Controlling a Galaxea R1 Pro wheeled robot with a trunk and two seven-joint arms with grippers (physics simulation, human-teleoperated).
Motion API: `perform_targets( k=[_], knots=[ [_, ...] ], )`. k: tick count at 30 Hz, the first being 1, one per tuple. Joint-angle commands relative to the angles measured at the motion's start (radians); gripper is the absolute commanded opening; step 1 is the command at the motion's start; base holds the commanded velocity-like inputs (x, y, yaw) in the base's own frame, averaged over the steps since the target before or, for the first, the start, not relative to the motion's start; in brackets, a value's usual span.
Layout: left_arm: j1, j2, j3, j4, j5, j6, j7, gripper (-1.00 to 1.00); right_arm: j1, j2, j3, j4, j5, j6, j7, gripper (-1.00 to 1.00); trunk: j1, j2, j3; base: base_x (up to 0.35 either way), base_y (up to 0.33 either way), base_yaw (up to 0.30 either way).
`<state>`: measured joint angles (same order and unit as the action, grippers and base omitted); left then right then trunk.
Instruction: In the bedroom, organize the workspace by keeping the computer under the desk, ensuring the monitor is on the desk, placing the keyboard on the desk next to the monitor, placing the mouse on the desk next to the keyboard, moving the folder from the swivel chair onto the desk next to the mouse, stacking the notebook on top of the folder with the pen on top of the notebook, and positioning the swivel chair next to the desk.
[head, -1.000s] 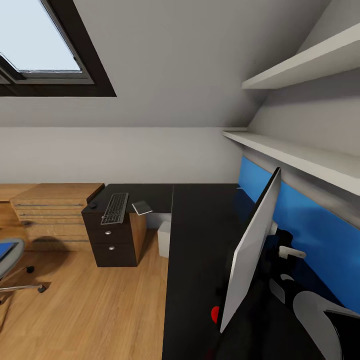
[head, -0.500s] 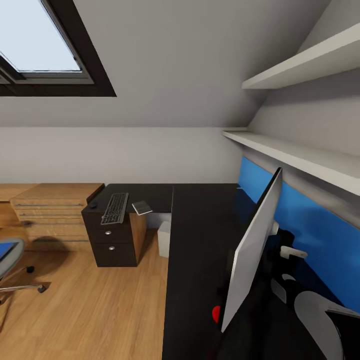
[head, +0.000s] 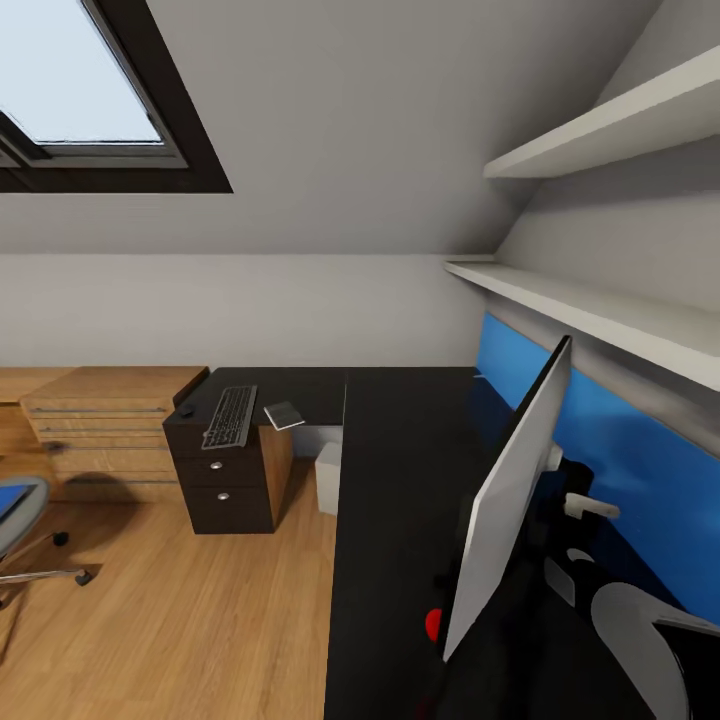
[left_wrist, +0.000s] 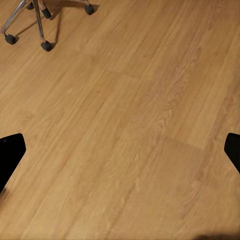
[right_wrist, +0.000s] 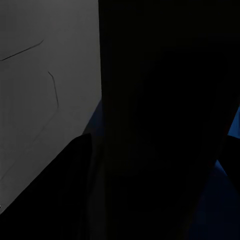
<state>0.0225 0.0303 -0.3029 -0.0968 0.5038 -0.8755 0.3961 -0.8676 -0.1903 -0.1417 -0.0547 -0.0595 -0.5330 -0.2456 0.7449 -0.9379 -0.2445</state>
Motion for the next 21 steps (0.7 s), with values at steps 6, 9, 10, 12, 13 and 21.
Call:
perform_targets(
  k=[6,9,10,12,13,21],
  knots=[
    [0.001,0.0,-0.008,-0.003,0.006,0.0,0.006,1.0,-0.001,0.0,-0.003,-0.001,-0.014,-0.014,0.004,-1.0,0.0,-0.001,-0.001,0.0,0.0,0.0],
    [0.001,0.0,-0.008,-0.003,0.006,0.0,0.006,1.0,-0.001,0.0,-0.003,-0.002,-0.014,-0.014,0.005,-1.0,0.0,-0.001,-0.001,0.0,0.0,0.0],
    [0.001,0.0,-0.008,-0.003,0.006,0.0,0.006,1.0,-0.001,0.0,-0.003,-0.002,-0.014,-0.015,0.005,-1.0,0.0,-0.001,-0.001,0.0,0.0,0.0],
    [0.001,0.0,-0.008,-0.003,0.006,0.0,0.006,1.0,-0.001,0.0,-0.003,-0.002,-0.014,-0.015,0.005,-1.0,0.0,-0.001,-0.001,0.0,0.0,0.0],
    [0.001,0.0,-0.008,-0.003,0.006,0.0,0.006,1.0,-0.001,0.0,-0.003,-0.002,-0.014,-0.016,0.005,-1.0,0.0,-0.001,-0.001,0.0,0.0,0.0],
    [0.001,0.0,-0.008,-0.003,0.006,0.0,0.006,1.0,-0.001,0.0,-0.002,-0.002,-0.014,-0.016,0.005,-1.0,0.0,-0.001,-0.001,0.0,0.0,0.0]
  ],
)
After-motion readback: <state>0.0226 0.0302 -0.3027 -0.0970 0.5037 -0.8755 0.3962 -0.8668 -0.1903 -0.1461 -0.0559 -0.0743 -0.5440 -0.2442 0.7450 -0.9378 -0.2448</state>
